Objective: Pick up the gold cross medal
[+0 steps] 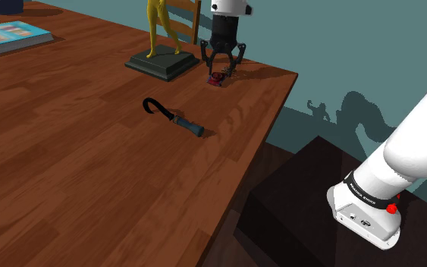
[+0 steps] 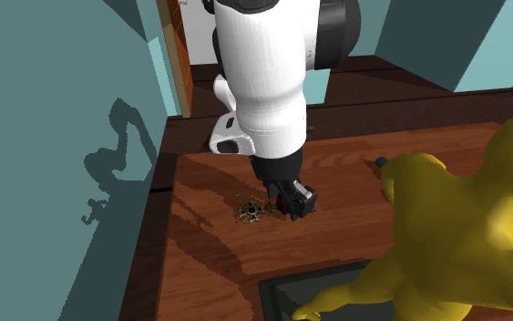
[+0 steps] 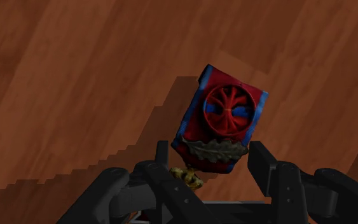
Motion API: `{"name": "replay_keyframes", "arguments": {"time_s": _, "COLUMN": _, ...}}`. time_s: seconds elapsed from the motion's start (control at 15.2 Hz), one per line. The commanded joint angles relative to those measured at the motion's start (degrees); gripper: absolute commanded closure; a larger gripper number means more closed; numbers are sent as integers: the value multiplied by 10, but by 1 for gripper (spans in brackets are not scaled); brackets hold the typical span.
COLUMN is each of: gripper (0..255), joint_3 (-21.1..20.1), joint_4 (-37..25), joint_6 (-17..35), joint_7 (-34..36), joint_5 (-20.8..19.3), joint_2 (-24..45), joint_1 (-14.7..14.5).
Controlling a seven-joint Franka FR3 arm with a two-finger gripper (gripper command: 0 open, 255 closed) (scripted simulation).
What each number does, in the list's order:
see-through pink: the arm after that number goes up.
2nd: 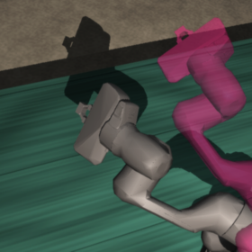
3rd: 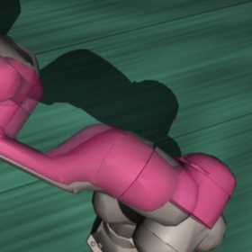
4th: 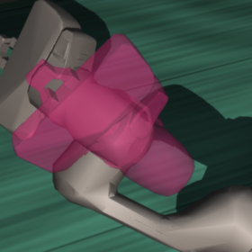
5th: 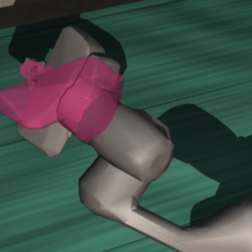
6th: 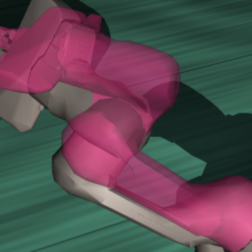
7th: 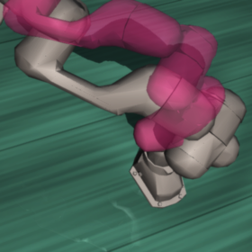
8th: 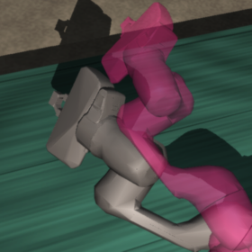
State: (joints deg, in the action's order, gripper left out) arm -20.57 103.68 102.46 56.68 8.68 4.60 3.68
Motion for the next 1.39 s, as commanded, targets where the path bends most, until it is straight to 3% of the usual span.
{"name": "replay_keyframes", "arguments": {"time_s": 0.0, "gripper": 255, "joint_3": 0, "joint_4": 0, "joint_6": 0, "joint_7": 0, "joint_5": 0, "joint_2": 0, "joint_1": 0}}
{"name": "replay_keyframes", "arguments": {"time_s": 0.4, "gripper": 255, "joint_3": 0, "joint_4": 2, "joint_6": 1, "joint_7": 0, "joint_5": 0, "joint_2": -1, "joint_1": 0}}
{"name": "replay_keyframes", "arguments": {"time_s": 1.32, "gripper": 255, "joint_3": 0, "joint_4": -104, "joint_6": -105, "joint_7": 15, "joint_5": -1, "joint_2": -2, "joint_1": 1}}
